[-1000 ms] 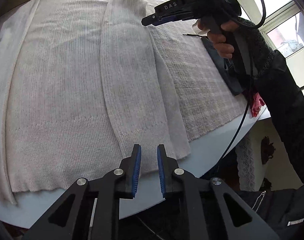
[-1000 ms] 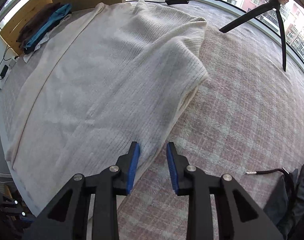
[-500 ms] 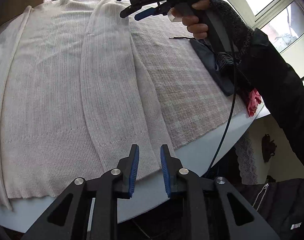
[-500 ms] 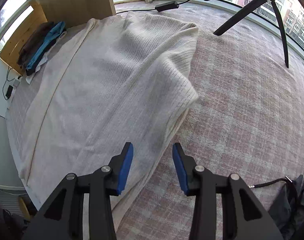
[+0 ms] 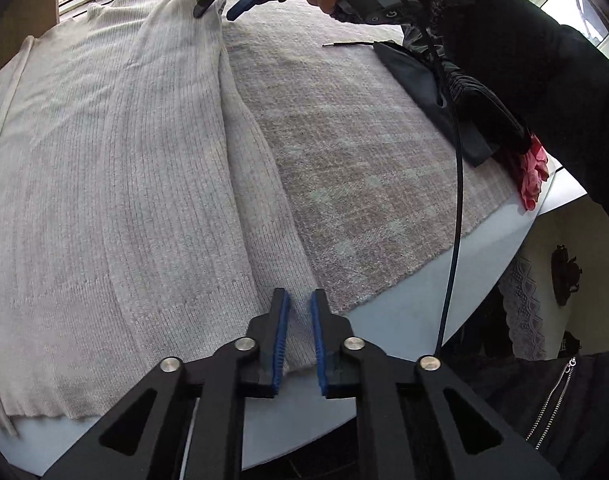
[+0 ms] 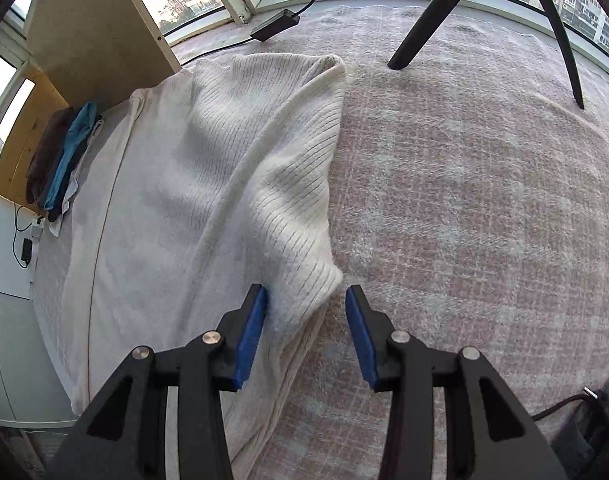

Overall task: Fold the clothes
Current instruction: 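Tug the folded edge straight with the left gripper, then release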

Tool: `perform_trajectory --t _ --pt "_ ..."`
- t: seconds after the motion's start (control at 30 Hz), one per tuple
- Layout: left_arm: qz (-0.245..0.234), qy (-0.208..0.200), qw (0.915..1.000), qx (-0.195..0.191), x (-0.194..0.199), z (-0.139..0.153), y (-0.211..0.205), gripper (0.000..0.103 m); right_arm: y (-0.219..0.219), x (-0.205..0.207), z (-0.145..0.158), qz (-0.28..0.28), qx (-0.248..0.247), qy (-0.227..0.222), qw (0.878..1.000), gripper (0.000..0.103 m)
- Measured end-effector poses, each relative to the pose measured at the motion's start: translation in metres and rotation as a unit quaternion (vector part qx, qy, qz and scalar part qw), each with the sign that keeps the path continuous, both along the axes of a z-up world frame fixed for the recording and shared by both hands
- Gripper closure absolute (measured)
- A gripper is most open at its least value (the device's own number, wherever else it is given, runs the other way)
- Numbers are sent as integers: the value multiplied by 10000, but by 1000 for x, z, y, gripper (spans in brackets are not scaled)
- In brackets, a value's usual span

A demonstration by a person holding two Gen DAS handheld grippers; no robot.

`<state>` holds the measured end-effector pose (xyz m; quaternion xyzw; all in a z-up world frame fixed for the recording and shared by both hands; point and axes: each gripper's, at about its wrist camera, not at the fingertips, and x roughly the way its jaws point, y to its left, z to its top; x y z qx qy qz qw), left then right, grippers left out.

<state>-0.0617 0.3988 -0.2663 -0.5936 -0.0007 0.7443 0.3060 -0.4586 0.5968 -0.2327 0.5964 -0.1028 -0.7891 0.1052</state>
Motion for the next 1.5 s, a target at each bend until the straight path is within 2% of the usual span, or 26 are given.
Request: perform_trajectory --t 0.1,0.13,0.17,0.27,0.37,0.5,0.6,0.7,0.8,0.93,1.0,1.1,1.2,1.23,1.3,1.4,1.5 --pt "333 -317 9977 490 -6 -1 -19 101 2 1 0 -127 -153 -52 9998 66" --pt "423 -318 9968 592 -7 1 -25 101 4 1 0 -184 -290 -78 9994 86" --pt "509 -297 9959 684 -7 4 -30 101 6 1 -1 -253 -406 -125 9988 90" --pt "859 -265 9907 1022 -7 13 -51 101 3 -4 3 -358 -487 -92 9981 91" --pt "1300 -387 9785 1554 -6 19 -84 101 -6 -4 22 -442 -497 48 9978 92" --pt "1919 -348 9633 1843 -3 23 -131 101 -40 -9 52 -312 -307 304 9986 92" --pt "2298 -358 9542 1882 1 18 -159 101 -79 -15 70 37 10 452 9990 92" --pt "2543 -392 9479 1878 6 9 -175 101 -126 -25 72 405 240 454 9979 92" --pt "2740 -416 9433 1826 10 0 -184 101 -172 -36 62 760 590 381 9946 92" --pt "2958 -472 9382 1732 9 -13 -197 101 -213 -49 32 986 1097 152 9890 92" --pt "2980 -535 9377 1702 8 -18 -200 101 -223 -54 18 1040 1307 25 9859 92" --pt "3017 -666 9370 1630 8 -23 -206 103 -235 -55 13 1367 1555 -39 9783 84" --pt "3012 -596 9393 1529 11 -15 -212 103 -220 -52 41 1421 1195 9 9826 77" --pt "2999 -530 9411 1469 12 -9 -213 103 -207 -51 57 1339 939 141 9864 75" --pt "2923 -357 9455 1389 12 5 -212 103 -168 -57 86 837 522 408 9943 68" --pt "2648 -112 9558 1274 -2 22 -193 103 -114 -71 101 93 689 600 9958 68" --pt "2296 -24 9653 1245 -23 26 -169 103 -85 -90 87 -150 746 503 9958 68"
